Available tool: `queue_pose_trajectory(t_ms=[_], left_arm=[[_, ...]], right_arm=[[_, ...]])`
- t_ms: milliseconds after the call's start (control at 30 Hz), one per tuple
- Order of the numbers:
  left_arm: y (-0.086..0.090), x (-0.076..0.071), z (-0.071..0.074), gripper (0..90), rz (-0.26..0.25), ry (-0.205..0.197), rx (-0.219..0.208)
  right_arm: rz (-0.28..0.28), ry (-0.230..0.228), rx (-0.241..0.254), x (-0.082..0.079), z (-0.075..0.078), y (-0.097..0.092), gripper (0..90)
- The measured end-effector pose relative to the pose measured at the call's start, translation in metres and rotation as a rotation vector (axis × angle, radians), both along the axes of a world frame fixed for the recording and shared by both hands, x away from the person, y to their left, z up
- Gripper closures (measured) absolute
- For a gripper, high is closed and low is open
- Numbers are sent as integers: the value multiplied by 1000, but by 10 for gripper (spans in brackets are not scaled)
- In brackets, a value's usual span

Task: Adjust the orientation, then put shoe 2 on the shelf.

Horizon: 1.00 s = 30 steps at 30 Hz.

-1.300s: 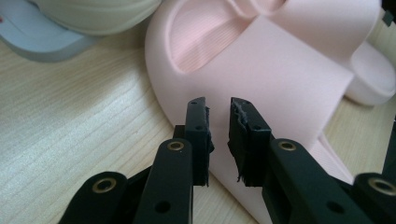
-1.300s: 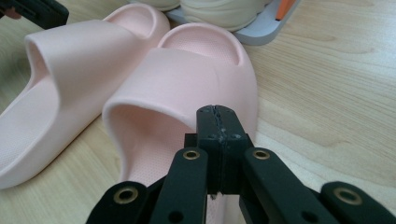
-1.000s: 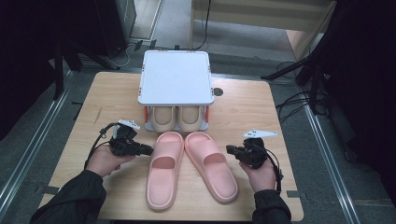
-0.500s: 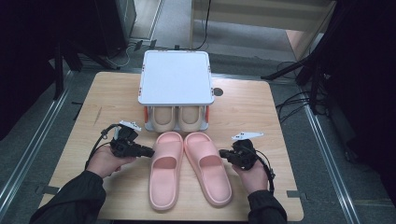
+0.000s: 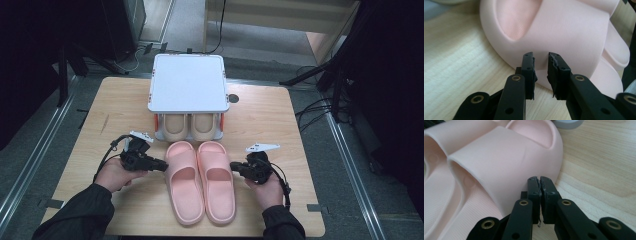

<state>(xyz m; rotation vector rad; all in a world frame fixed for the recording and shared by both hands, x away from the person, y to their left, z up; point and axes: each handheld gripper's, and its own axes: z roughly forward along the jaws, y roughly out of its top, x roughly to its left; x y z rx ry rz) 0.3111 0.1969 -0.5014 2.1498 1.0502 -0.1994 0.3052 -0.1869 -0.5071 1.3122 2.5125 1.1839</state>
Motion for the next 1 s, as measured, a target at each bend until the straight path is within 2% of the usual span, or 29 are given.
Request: queue_pose_trajectory(t_ms=[100,267,467,700,900,1000], left_arm=[[2,0,2,731,14,-11,2],[5,1,5,686,32,-5,-1],[8,0,10,625,33,-9,-3],[9,-2,14,592,33,-5,-4],[11,-3,17,569,36,-12,-2],[12,-3,18,549,50,7,0]], right_arm=[[-7,-23,27,-2,5,-1,853],[-8,-46,92,-6,14,-4,818],[8,-80,144,-17,27,-2,759],[31,-92,163,-30,35,4,742],[79,-95,166,-46,35,19,696],[99,-93,159,-52,34,27,687]])
